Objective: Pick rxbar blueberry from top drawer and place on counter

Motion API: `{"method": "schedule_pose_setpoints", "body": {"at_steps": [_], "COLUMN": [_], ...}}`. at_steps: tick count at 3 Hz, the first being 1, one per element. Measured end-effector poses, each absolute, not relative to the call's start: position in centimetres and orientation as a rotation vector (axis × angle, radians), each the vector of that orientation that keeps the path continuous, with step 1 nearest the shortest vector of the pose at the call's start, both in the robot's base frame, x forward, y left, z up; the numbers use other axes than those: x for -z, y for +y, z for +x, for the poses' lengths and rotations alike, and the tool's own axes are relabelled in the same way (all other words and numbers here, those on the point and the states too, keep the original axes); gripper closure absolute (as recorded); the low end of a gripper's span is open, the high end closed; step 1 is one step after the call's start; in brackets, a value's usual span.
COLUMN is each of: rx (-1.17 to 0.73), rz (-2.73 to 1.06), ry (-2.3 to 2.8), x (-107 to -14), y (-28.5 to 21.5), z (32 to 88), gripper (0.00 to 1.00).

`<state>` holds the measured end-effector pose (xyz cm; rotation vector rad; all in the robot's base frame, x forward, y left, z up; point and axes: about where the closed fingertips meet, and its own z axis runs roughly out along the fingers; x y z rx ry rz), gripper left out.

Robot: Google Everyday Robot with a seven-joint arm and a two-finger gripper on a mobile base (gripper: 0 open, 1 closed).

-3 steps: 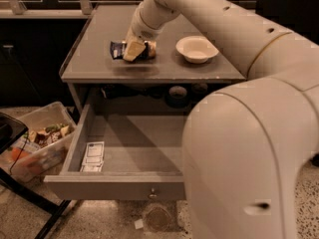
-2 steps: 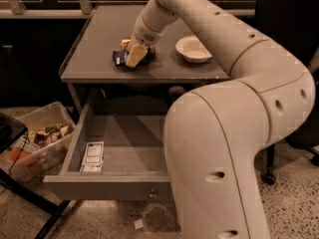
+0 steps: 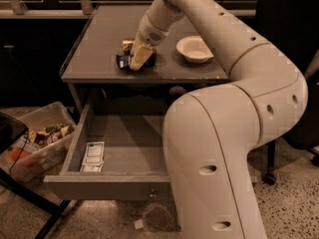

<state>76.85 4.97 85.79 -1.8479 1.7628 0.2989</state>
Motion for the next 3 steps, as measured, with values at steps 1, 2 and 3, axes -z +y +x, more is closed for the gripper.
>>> {"method": "schedule_pose_setpoints", "body": {"at_steps": [1,2,3], "rx": [-0.330,-0.314,-0.218], "rz": [-1.865,-1.830,-1.687], "ry": [1.771,1.794,1.863], "x": [-86.1,-86.5,-87.4], "y": [4.5,4.0,2.6], "z": [76.0,76.0,76.2], "gripper": [0.37,0.14,0.00]}}
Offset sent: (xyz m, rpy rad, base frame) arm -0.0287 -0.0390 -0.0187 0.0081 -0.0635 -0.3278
